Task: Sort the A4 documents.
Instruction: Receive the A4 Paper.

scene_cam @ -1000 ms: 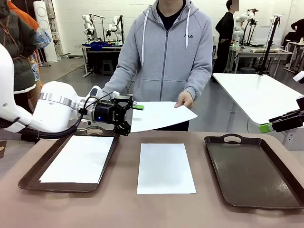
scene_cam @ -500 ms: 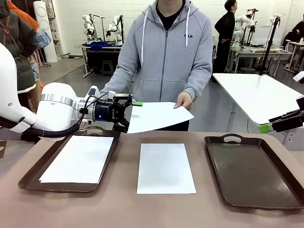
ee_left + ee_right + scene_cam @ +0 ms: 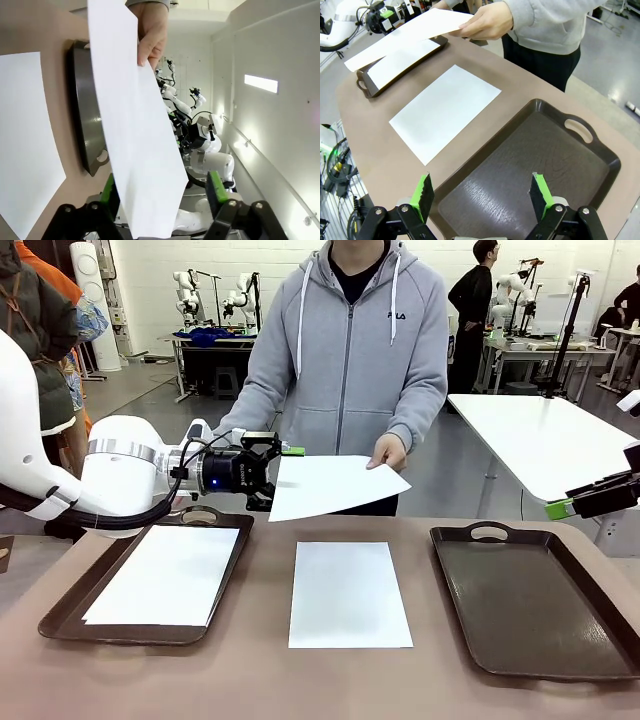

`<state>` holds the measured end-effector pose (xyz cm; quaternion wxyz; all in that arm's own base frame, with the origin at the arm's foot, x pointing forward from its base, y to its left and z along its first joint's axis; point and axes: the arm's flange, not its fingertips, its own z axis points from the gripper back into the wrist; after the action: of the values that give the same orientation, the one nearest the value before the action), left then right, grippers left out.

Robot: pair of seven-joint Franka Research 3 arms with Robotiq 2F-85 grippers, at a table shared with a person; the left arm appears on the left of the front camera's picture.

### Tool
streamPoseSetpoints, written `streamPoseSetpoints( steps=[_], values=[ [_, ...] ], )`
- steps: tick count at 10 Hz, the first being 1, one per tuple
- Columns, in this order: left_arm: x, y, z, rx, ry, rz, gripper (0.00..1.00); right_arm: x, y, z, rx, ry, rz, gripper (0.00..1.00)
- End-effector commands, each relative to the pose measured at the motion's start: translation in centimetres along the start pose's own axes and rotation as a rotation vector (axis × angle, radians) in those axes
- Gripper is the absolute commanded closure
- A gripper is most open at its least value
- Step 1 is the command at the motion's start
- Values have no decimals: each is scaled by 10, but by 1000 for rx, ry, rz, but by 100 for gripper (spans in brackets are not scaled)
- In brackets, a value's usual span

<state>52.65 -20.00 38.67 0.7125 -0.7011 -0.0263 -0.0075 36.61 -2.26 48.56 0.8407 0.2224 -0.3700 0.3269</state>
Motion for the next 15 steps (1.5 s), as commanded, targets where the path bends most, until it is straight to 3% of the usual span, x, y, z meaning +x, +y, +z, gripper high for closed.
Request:
streamPoseSetpoints(
  steps=[1, 7, 14, 15],
  values=[
    [5, 5, -3, -30, -13, -21, 40, -1, -3, -4, 20, -26, 5, 0],
    [5, 4, 3, 29, -31, -14, 100, -1, -3, -4, 20, -26, 5, 0],
    [3, -9, 5, 47, -12, -65, 100, -1, -3, -4, 20, -26, 5, 0],
    [5, -17, 8, 74, 34, -51, 100, -1, -3, -4, 20, -26, 5, 0]
  ],
)
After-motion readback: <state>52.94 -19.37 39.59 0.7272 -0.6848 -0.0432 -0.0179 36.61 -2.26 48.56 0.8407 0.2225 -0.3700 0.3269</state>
